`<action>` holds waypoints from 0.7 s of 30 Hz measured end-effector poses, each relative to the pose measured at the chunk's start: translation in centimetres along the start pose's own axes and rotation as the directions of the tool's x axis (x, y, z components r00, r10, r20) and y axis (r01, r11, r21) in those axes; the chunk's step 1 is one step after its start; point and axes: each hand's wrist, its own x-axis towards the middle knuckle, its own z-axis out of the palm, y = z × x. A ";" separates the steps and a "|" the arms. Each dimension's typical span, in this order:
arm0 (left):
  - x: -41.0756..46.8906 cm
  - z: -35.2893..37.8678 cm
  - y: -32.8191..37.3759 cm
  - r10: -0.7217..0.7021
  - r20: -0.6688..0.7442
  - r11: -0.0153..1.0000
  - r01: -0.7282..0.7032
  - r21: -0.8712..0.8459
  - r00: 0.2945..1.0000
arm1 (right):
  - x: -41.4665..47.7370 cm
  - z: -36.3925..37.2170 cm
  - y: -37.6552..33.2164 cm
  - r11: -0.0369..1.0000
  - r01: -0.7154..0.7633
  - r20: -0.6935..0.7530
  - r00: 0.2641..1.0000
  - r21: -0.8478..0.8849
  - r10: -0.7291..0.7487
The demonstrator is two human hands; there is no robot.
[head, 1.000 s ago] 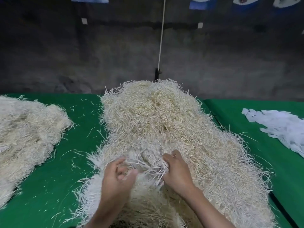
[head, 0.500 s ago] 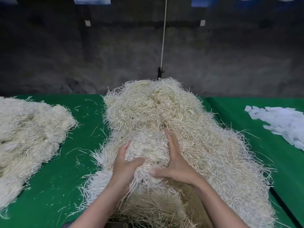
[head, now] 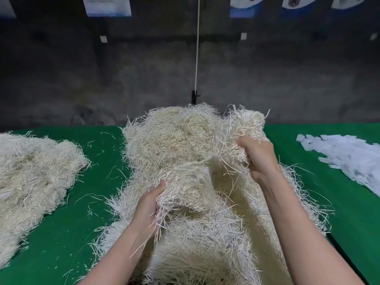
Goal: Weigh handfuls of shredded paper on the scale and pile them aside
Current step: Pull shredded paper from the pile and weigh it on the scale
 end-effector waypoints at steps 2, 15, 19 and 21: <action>0.1 -0.1 0.7 0.050 -0.047 0.999 -0.049 0.009 0.998 | 0.7 -0.1 0.8 0.987 0.119 -0.091 0.987 -0.108 -0.129; -0.1 1.4 7.5 0.124 -0.063 0.992 -0.123 0.019 0.990 | -2.8 4.6 4.9 0.660 0.248 0.520 0.816 -0.709 0.251; 0.4 2.7 9.1 0.149 -0.068 0.981 -0.139 0.134 0.987 | -4.6 7.1 8.1 0.888 -0.116 0.400 0.861 -0.444 0.313; 1.1 1.8 9.1 0.168 -0.143 0.970 -0.138 0.199 0.975 | -3.9 6.6 9.1 0.894 0.102 0.396 0.914 -0.436 0.089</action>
